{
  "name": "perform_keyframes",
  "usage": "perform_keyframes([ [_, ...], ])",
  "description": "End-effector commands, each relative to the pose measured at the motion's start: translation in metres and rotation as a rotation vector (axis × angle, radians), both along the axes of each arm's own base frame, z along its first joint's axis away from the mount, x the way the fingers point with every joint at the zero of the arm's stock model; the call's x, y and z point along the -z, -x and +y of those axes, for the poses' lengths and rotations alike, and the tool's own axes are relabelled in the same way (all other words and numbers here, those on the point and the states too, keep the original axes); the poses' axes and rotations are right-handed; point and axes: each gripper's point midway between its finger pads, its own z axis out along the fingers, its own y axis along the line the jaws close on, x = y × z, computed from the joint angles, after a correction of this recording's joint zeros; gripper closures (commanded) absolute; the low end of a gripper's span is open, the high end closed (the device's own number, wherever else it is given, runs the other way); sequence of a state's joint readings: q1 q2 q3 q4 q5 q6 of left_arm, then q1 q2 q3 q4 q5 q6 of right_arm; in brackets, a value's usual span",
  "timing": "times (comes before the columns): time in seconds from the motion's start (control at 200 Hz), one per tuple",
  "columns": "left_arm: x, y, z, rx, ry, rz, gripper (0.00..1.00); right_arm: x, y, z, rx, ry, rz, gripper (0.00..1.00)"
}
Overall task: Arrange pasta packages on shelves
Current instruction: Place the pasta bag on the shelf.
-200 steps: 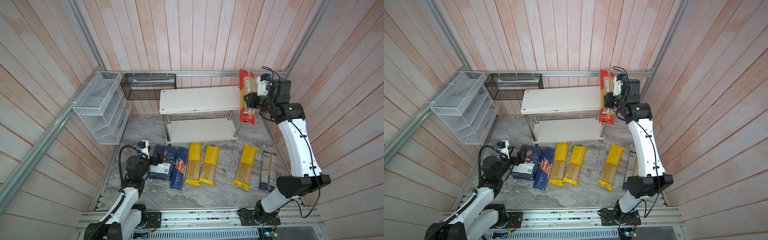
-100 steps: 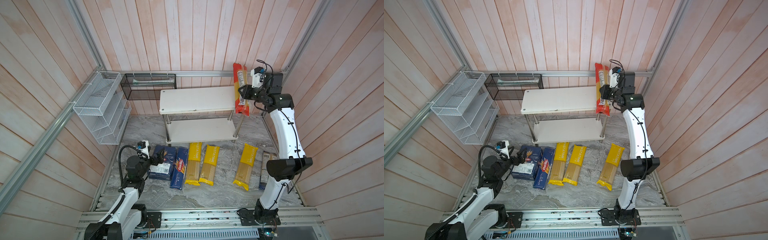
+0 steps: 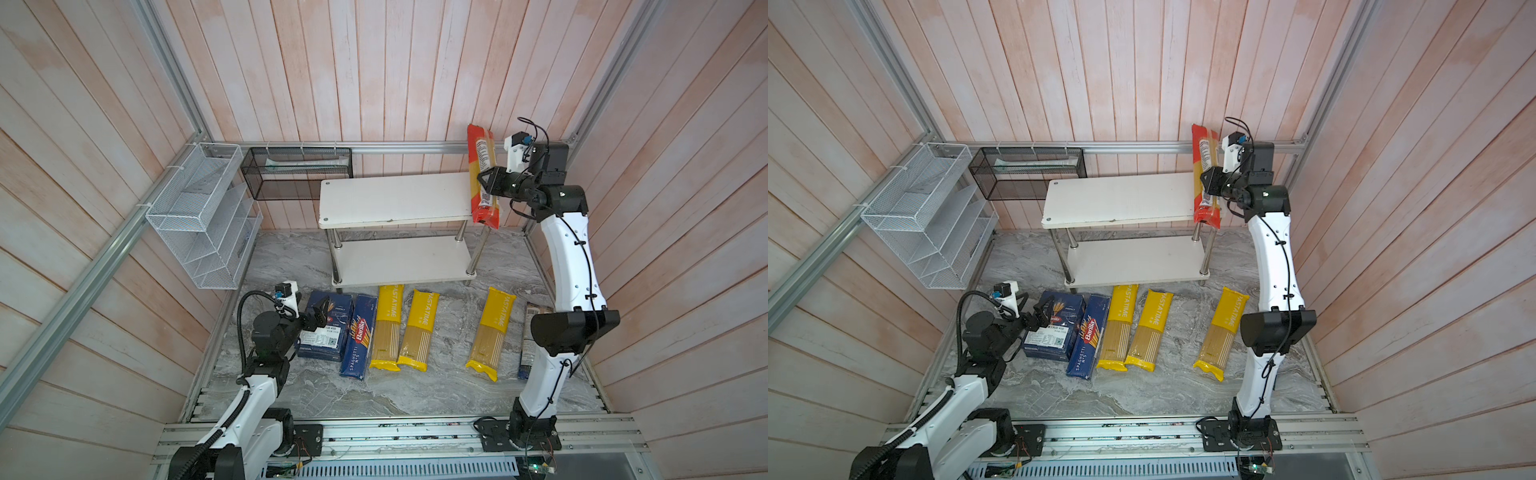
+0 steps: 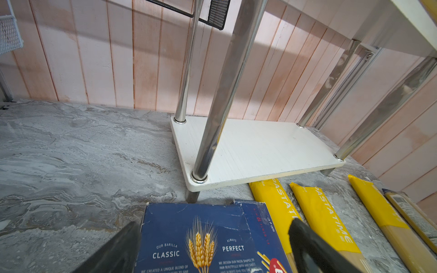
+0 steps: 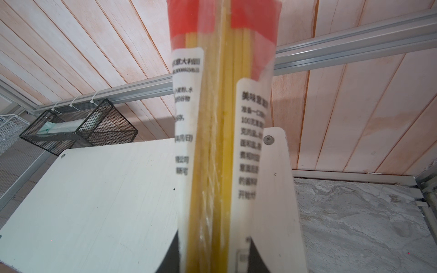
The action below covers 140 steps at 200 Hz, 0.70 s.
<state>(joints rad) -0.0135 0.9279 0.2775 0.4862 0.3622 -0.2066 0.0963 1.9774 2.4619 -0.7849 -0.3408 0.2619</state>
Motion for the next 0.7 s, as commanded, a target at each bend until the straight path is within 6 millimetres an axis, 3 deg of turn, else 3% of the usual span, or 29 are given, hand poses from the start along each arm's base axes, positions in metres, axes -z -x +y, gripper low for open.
perform_keyframes([
  [0.0, 0.001, 0.003, -0.003, 0.018, -0.005, -0.010, 0.00, -0.027, -0.007, -0.002, -0.001, -0.006, -0.115, 1.00],
  [0.45, 0.001, 0.003, -0.003, 0.017, -0.005, -0.010, 0.00, -0.022, -0.004, -0.014, 0.071, -0.020, -0.126, 1.00],
  [0.695, 0.001, 0.003, -0.003, 0.017, -0.005, -0.010, 0.00, -0.020, -0.002, -0.017, 0.081, -0.007, -0.119, 0.93],
])
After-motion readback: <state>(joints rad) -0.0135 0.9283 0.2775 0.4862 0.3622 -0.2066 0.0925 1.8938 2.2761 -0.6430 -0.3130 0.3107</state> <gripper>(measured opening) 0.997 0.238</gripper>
